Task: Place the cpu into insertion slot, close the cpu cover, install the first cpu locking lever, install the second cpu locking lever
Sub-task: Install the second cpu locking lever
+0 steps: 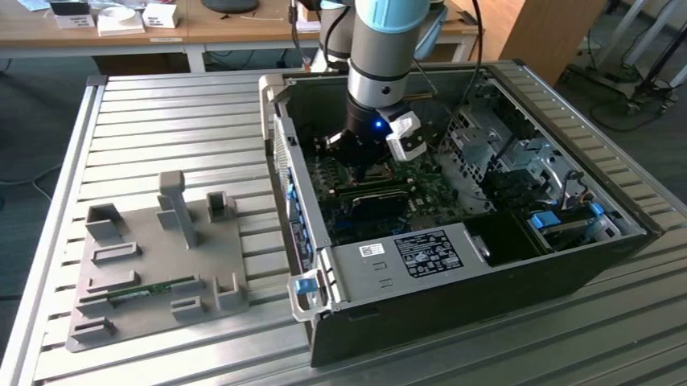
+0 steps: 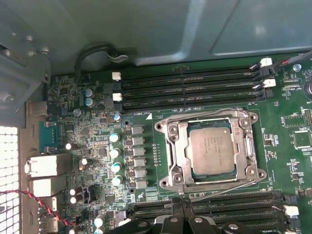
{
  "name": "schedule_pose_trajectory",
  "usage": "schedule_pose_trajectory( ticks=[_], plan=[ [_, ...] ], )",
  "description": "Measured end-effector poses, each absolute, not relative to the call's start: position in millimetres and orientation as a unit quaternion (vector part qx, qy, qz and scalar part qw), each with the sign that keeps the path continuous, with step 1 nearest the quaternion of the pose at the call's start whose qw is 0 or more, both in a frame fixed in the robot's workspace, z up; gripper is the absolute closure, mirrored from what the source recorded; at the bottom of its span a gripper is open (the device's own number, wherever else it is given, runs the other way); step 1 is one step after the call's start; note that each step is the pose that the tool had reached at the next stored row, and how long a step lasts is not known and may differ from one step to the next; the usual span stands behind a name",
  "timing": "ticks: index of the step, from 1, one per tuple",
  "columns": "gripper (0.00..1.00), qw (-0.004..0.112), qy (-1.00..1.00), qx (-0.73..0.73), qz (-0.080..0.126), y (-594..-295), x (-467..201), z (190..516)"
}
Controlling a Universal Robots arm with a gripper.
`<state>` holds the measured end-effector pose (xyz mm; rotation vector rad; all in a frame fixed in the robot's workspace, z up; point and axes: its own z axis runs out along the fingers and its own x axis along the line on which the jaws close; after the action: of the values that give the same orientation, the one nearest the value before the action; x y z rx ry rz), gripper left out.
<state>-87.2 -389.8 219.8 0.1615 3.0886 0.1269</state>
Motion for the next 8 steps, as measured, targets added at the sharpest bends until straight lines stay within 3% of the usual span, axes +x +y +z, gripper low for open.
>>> schedule_pose_trajectory(
  ticks=[8],
  plan=[
    [0.89,0.023,0.998,0.051,0.041,-386.1,-87.2,219.3]
  ],
)
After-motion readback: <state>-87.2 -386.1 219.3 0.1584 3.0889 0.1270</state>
